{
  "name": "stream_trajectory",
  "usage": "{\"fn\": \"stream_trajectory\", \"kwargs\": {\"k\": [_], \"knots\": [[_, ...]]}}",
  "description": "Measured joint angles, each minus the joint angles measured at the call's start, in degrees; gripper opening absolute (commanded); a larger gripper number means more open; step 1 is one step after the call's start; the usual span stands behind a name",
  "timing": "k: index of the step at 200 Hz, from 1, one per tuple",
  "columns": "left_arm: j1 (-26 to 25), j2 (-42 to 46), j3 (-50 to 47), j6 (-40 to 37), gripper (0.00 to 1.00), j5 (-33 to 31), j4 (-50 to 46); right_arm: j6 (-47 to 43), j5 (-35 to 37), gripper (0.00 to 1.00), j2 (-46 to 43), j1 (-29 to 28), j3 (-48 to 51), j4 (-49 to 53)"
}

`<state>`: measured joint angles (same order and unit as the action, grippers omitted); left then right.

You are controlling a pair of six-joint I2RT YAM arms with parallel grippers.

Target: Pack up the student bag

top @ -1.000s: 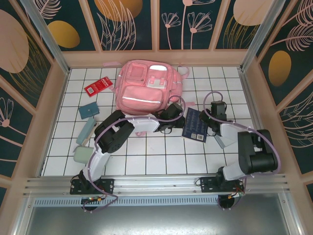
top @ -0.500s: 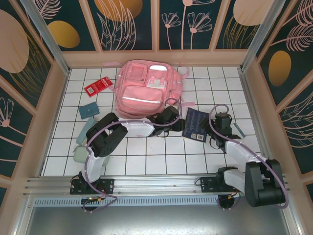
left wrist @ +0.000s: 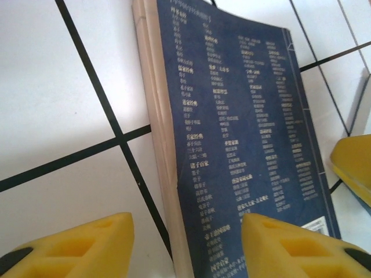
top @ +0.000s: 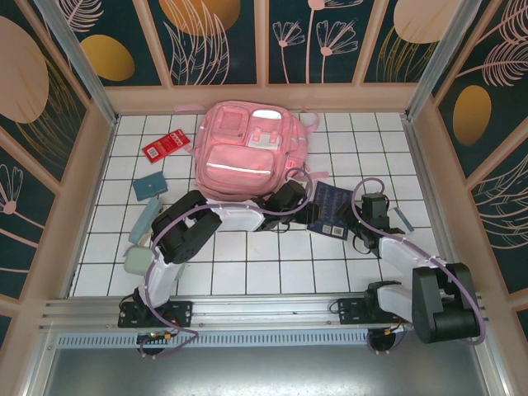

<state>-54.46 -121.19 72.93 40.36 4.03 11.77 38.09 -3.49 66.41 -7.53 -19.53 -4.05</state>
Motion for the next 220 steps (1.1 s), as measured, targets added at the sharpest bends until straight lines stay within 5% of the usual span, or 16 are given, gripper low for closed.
{"fn": "stream_trajectory", "kwargs": {"k": [116, 130, 220], "knots": [[0.00, -1.66, 0.70, -0.22, 0.18, -1.01, -0.35, 0.20, -4.50, 0.58, 5.64, 0.04, -0.13, -7.06], [0.00, -1.66, 0.76, 0.07, 0.08, -0.98, -0.33, 0.20, -4.92, 0.57, 5.66, 0.07, -0.13, -7.21], [2.19, -1.66, 0.94, 0.22, 0.03, -4.61, -0.22, 0.42, -16.57, 0.50, 5.38, 1.46, 1.70, -12.17]]}}
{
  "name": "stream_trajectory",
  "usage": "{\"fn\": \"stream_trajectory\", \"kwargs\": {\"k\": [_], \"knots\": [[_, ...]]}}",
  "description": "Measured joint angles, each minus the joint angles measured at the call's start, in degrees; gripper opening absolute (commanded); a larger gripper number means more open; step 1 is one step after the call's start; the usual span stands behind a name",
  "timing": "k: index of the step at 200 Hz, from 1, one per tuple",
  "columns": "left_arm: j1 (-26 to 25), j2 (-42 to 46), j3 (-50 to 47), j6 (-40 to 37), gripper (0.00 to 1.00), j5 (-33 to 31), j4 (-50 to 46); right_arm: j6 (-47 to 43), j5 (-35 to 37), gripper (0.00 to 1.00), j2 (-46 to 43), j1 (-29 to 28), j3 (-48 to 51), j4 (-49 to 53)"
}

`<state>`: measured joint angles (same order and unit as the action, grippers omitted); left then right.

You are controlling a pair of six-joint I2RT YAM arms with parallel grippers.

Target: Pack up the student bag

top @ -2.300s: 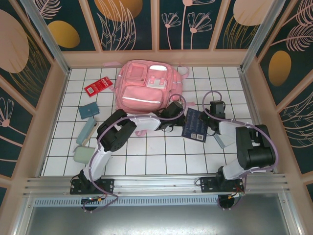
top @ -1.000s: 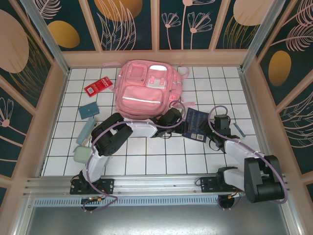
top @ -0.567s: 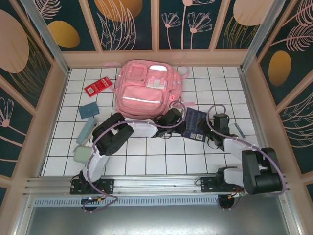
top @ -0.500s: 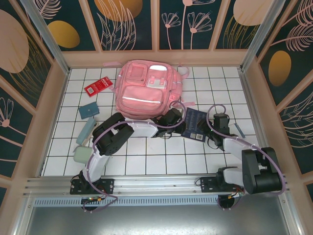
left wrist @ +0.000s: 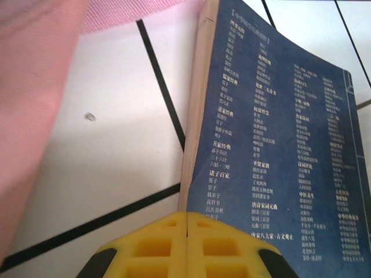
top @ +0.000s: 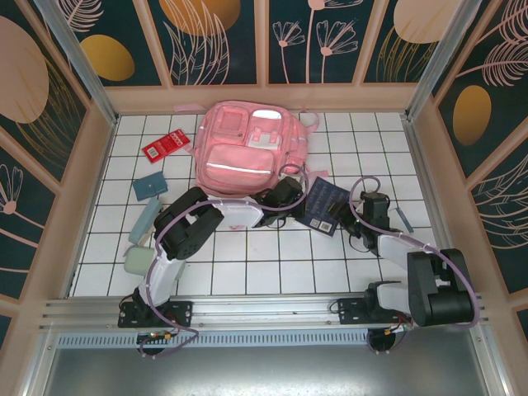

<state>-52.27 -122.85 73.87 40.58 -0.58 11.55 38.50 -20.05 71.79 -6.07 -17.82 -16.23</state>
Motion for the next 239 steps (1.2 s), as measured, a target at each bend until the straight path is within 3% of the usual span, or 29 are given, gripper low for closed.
{"fn": "stream_trajectory", "kwargs": {"k": [118, 145, 168, 202, 239], "knots": [[0.22, 0.00, -0.02, 1.11, 0.02, -0.07, 0.07, 4.74, -3.45, 0.50, -0.59, 1.95, 2.29, -8.59], [-0.74, -0.22, -0.02, 1.55, 0.02, 4.28, 0.85, 7.08, -9.70, 0.46, 2.23, 1.44, 2.29, -14.40], [-0.90, -0.33, -0.02, 1.57, 0.02, 3.91, 0.94, 8.63, -13.03, 0.45, 4.81, 2.14, 2.36, -18.01], [-0.55, -0.33, -0.02, 1.53, 0.02, 3.96, 0.92, 8.59, -14.56, 0.44, 6.03, 2.14, 2.32, -18.91], [-0.55, -0.33, -0.02, 1.51, 0.02, 3.89, 0.87, 6.84, -14.78, 0.34, 5.95, 2.54, 1.07, -16.17]]}}
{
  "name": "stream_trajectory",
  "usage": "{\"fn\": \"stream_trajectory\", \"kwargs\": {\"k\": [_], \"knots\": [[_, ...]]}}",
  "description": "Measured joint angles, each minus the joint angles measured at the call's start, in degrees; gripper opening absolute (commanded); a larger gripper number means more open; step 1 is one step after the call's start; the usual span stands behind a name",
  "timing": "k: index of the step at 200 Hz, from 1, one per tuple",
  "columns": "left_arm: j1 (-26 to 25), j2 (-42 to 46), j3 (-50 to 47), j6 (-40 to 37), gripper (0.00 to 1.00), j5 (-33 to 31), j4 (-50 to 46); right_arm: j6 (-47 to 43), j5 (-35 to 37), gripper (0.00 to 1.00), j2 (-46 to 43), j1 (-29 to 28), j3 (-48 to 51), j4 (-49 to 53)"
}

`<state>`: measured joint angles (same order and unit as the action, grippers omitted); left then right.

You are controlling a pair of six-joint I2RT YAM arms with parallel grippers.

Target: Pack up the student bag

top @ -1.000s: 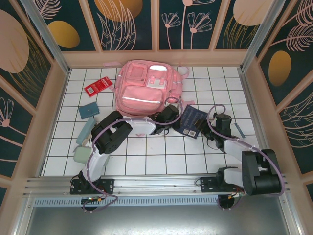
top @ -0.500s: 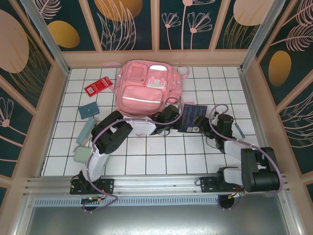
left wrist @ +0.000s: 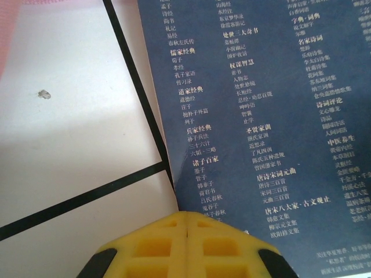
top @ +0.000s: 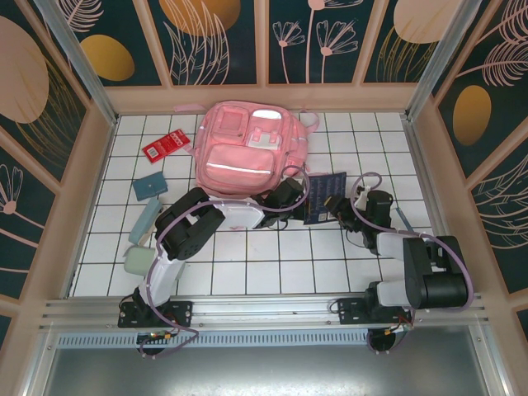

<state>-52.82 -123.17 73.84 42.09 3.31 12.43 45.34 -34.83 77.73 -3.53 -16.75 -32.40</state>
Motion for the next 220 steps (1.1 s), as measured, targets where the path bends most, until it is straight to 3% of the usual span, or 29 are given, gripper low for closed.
{"fn": "stream_trajectory", "kwargs": {"k": [13, 32, 55, 81, 106, 150, 187, 220], "knots": [[0.00, 0.00, 0.00, -0.02, 0.02, 0.04, 0.00, -0.28, -0.28, 0.36, 0.00, 0.28, -0.11, 0.28], [0.00, 0.00, 0.00, -0.33, 0.02, 0.15, -0.02, -0.63, -0.85, 0.51, 0.00, 0.68, -0.15, 0.98], [-0.04, 0.00, 0.33, -1.36, 0.01, 0.37, -0.66, -2.01, -1.29, 0.56, 0.00, 1.33, -0.98, 2.93], [-0.31, 0.00, 0.90, -2.84, 0.01, 0.28, -1.86, -4.39, -1.29, 0.55, 0.28, 2.27, -3.82, 7.04], [-0.46, -0.11, 1.40, -4.26, 0.01, -0.02, -2.84, -6.36, -2.25, 0.47, 2.43, 3.19, -6.32, 8.63], [-0.17, -0.22, 2.21, -6.10, 0.05, -1.73, -4.20, -6.91, -5.40, 0.46, 5.68, 2.99, -6.56, 9.70], [0.92, -0.22, 2.36, -7.04, 0.09, -2.32, -4.74, -8.68, -5.55, 0.48, 5.46, -1.05, -6.67, 13.31], [1.51, -0.28, 2.40, -7.56, 0.09, -2.67, -5.77, -10.01, -2.60, 0.58, 4.13, -2.34, -6.67, 17.29]]}}
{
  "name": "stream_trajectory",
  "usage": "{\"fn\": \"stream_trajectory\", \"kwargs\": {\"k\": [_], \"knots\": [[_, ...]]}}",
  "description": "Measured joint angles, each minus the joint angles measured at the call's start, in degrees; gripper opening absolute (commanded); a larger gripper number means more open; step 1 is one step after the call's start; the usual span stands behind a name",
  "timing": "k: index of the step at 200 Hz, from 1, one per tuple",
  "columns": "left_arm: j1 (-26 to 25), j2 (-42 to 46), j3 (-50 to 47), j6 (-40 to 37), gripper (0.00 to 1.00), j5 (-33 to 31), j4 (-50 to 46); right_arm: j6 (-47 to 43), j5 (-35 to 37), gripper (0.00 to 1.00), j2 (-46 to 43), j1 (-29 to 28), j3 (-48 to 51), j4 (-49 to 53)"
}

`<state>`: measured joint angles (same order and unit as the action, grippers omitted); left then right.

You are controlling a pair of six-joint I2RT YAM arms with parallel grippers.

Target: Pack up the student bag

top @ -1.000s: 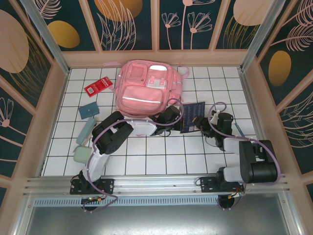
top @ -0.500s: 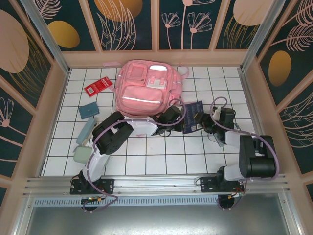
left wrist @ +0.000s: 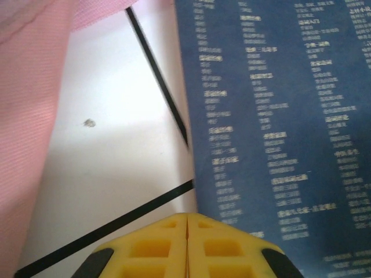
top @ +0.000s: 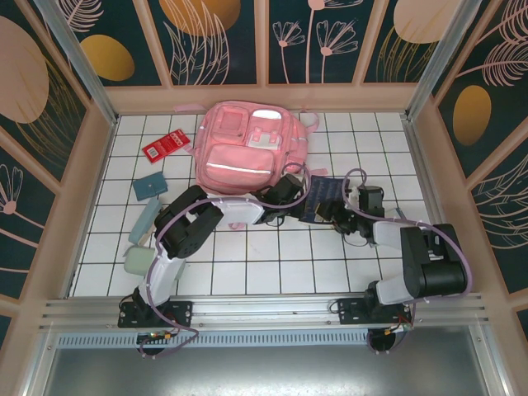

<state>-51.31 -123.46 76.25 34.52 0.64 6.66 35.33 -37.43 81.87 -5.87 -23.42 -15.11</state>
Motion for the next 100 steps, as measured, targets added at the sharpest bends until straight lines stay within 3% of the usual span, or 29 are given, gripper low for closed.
{"fn": "stream_trajectory", "kwargs": {"k": [46, 100], "knots": [[0.11, -0.20, 0.33, -0.11, 0.08, -0.59, -0.74, -0.50, 3.61, 0.71, -2.14, 2.45, -0.31, 2.51], [0.11, -0.22, 0.39, -0.28, 0.09, -0.68, -0.85, -0.87, 9.42, 0.73, -4.07, 5.14, -0.70, 4.59]]}}
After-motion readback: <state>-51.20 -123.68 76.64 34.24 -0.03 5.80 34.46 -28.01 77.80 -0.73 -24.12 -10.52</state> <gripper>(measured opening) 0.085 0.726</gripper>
